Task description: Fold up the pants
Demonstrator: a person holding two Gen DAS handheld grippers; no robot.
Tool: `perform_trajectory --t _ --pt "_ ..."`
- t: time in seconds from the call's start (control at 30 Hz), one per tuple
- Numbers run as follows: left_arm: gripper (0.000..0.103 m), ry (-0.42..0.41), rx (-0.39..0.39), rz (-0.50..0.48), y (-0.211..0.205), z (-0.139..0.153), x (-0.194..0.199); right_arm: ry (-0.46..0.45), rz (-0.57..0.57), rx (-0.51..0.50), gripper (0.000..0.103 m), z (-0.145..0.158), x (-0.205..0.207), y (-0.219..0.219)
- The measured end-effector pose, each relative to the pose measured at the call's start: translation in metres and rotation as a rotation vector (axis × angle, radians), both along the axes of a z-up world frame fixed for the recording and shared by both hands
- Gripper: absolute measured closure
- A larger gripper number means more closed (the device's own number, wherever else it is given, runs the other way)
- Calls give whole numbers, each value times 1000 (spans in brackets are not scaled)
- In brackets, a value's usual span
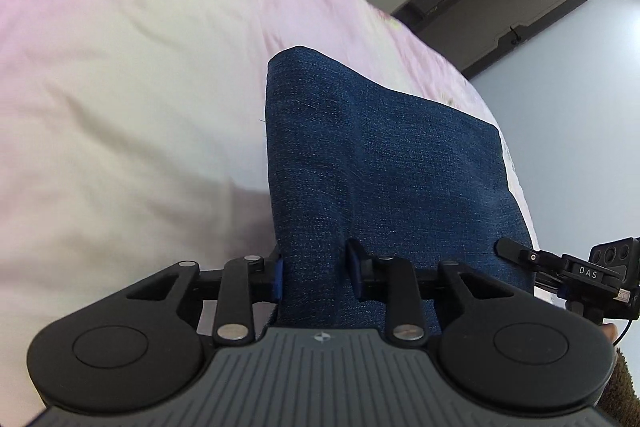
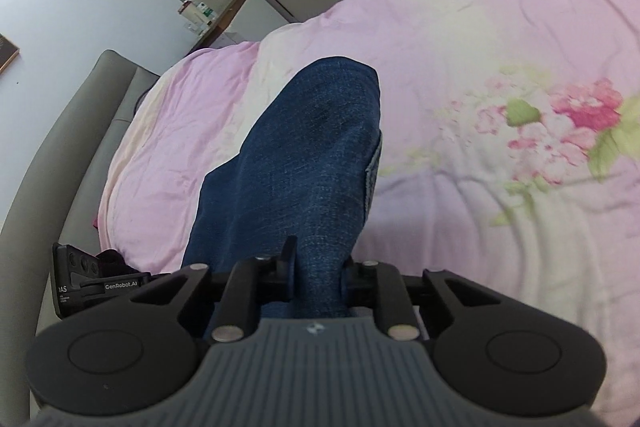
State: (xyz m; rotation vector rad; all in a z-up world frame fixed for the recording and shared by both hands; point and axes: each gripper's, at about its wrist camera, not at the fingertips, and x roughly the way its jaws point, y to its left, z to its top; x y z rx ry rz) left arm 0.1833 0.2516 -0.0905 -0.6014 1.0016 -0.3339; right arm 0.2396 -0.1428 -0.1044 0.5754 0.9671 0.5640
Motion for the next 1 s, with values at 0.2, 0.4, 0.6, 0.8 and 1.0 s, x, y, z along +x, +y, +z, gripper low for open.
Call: perform_trajectory --t 0.2,0.4,0.6,0.8,1.0 --pt "70 -28 121 64 67 37 15 -24 76 78 89 9 39 73" --pt "71 15 138 138 113 17 20 9 146 133 88 -15 75 138" --pt "70 118 114 203 142 -44 23 78 197 105 89 -68 105 180" --pt "60 85 124 280 136 -83 17 197 160 65 84 -126 120 188" --pt "56 23 163 443 119 -83 -10 211 157 35 79 -131 121 187"
